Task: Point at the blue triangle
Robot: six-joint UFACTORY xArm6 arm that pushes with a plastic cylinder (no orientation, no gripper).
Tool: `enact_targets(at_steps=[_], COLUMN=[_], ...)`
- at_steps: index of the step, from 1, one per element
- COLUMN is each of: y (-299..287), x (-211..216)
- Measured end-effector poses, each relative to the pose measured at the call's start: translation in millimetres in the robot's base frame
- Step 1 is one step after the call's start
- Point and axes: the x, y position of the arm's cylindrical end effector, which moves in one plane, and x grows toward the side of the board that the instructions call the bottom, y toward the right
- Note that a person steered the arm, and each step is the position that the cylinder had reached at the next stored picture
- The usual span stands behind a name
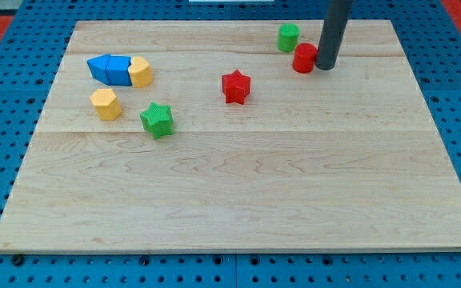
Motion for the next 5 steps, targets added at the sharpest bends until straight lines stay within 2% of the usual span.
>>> enact_targets(at_steps=[1,3,4,5], y=[-21,-23,-31,-78], x=[0,6,65,117])
